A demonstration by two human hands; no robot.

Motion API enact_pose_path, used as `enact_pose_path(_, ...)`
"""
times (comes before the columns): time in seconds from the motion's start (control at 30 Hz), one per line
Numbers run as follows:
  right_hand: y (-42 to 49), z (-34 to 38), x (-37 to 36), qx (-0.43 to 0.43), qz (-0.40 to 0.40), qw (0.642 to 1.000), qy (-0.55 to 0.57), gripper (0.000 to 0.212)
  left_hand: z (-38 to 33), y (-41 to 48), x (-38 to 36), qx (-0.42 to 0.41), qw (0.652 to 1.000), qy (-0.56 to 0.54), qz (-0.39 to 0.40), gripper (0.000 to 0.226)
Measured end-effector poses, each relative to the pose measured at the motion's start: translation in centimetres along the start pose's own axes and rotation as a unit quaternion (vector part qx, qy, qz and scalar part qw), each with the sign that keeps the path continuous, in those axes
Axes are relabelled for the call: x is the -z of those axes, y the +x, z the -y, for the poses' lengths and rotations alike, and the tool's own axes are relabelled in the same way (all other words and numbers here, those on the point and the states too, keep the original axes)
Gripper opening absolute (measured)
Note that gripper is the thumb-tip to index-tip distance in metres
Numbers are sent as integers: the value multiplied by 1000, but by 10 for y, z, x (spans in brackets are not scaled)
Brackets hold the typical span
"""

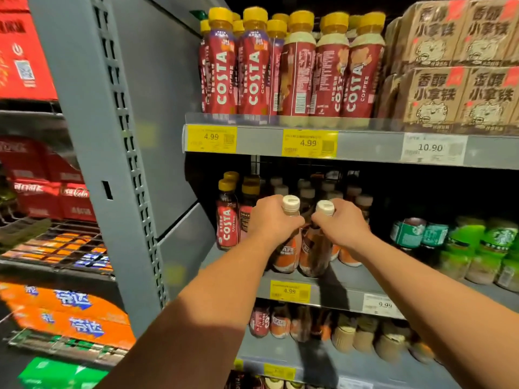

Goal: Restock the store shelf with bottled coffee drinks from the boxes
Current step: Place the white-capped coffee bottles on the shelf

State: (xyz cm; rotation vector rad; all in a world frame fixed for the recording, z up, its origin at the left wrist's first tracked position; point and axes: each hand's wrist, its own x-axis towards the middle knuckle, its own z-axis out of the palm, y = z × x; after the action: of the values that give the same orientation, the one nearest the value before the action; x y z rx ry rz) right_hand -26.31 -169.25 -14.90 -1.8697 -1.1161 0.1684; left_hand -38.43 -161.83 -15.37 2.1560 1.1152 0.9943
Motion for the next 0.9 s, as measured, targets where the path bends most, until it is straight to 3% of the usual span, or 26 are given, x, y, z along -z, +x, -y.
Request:
enact_pose_path(0.17, 12, -11, -14, 7, 20, 1000, 13, 7, 14, 5, -7, 6, 1000, -1, -2, 18)
enact_pose_path(0.27, 20, -16, -20, 16, 32, 999, 33, 16, 20, 10, -9, 6, 1000, 7, -14, 22)
enact_pose_path(0.57, -6, -52, -31, -1, 2, 999, 46, 48, 50, -4, -24, -4, 1000, -22, 9, 47)
enact_pose_path(0.7, -15, -63, -44, -27, -7, 999, 38, 53, 69, -16, -31, 22, 996, -45, 75, 72)
enact_pose_path(0.9, -13, -78, -57, -43, -25, 994, 94, 46, 82, -20, -41, 54, 993, -78, 70, 56)
